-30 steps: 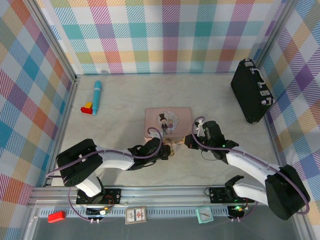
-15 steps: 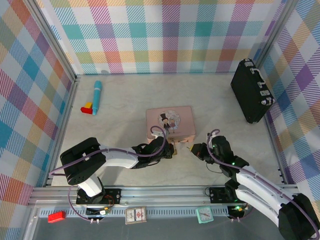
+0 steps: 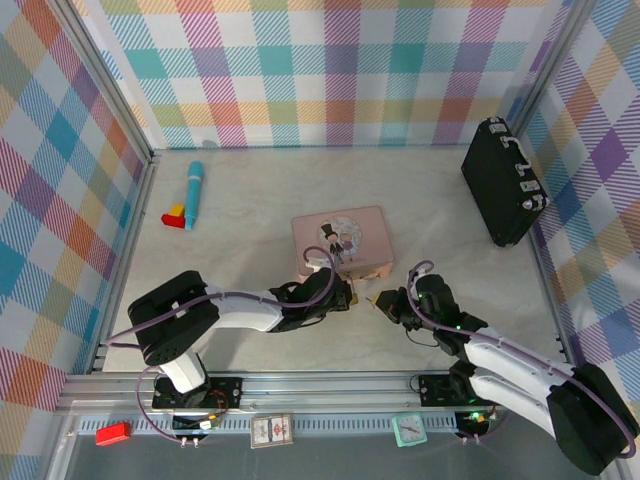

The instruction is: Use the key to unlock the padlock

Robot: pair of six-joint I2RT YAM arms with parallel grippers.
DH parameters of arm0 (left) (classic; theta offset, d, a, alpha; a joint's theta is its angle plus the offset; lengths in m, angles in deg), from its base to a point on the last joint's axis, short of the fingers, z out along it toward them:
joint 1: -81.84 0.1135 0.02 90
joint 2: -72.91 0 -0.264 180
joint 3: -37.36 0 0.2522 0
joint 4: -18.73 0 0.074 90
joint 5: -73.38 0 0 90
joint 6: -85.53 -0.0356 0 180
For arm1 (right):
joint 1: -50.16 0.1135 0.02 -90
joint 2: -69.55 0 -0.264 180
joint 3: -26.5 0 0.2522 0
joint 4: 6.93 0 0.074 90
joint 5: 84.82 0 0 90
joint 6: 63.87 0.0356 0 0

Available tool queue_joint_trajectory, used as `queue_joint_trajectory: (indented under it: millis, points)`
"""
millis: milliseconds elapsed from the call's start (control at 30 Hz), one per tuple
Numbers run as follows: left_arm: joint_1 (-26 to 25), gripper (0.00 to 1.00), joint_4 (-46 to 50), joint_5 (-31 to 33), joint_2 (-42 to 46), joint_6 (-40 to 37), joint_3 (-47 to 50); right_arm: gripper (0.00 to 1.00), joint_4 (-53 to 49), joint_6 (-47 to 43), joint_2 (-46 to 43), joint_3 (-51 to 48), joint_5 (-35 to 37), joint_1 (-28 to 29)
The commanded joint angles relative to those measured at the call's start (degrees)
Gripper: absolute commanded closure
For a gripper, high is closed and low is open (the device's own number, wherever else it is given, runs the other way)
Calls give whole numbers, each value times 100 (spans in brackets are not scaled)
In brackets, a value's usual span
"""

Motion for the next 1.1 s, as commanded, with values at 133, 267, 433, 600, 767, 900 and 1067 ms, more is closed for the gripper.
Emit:
queue_joint_trajectory:
  millis: [133,267,433,600,767,900,1067]
  points:
    - [578,100,-803,-500,-236,183,-376,100,984,377,438,-136,-204,33]
    - [801,100,-852,-710,-186,157,-376,100,1570,632,794,-215,-213,46]
    - [1050,100,-818,-750,-33,178,-254,100,2177,840,1412,-122,-222,122]
    - [1255,100,-949,-979,12,332,-162,100,2992,1088,2187,6,-214,292]
    - [1345,100,-1183,-1153,31,493,-16,100,3918,1411,3030,105,-143,544]
    - [1360,100,-946,-1296,136,534,-72,100,4735,1676,3555,-44,7,611]
    - [1356,100,-622,-1255,302,493,-118,100,4704,1730,3710,-41,91,660]
